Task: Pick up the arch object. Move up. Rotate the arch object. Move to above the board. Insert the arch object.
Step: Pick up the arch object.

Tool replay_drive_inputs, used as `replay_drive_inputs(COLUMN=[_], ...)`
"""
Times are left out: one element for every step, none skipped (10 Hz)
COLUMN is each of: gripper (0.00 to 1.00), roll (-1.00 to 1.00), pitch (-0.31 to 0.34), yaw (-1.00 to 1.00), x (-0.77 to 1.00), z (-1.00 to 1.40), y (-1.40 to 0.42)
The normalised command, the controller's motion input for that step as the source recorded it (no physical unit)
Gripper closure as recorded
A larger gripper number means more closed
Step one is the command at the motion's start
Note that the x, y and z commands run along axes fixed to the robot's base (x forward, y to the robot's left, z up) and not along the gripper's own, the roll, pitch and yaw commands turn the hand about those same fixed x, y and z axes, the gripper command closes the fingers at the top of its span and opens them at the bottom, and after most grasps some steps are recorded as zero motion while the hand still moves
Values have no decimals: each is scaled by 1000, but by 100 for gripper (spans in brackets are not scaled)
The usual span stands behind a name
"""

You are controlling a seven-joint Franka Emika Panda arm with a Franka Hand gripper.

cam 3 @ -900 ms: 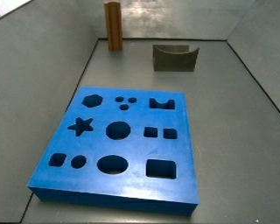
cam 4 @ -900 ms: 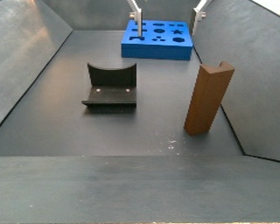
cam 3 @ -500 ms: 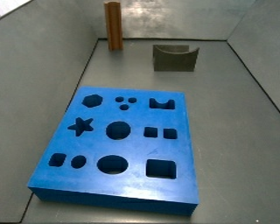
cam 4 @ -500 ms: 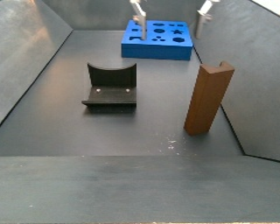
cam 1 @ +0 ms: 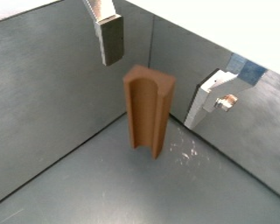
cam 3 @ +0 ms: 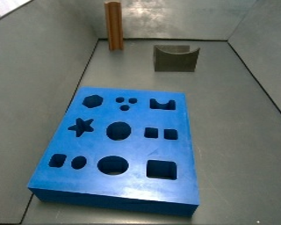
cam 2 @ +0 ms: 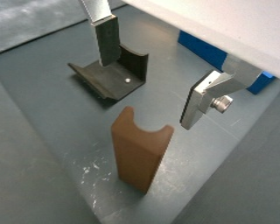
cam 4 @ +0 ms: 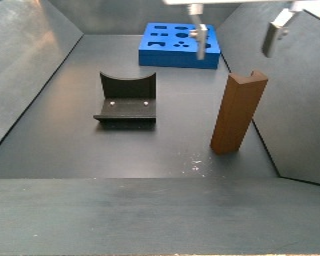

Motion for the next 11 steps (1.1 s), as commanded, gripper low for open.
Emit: replay_drive_inputs(gripper=[0,0,0,0,0,0,0,0,0,0,0], roll=[-184,-196,-193,-149,-40,0,0,0,0,0,7], pitch=[-196,-234,-209,-269,-229,-209,-204,-207,-221,-180,0], yaw=[251,257,306,320,297,349,417,466,483,443,0], x=[-83,-66,-60,-80,-140,-100,-63,-83,-103,-80,0], z=[-146,-137,-180,-237,-354,-400,-403,-403,-386,-257,0], y=[354,360,329,257,71,0,0,0,0,0,-51])
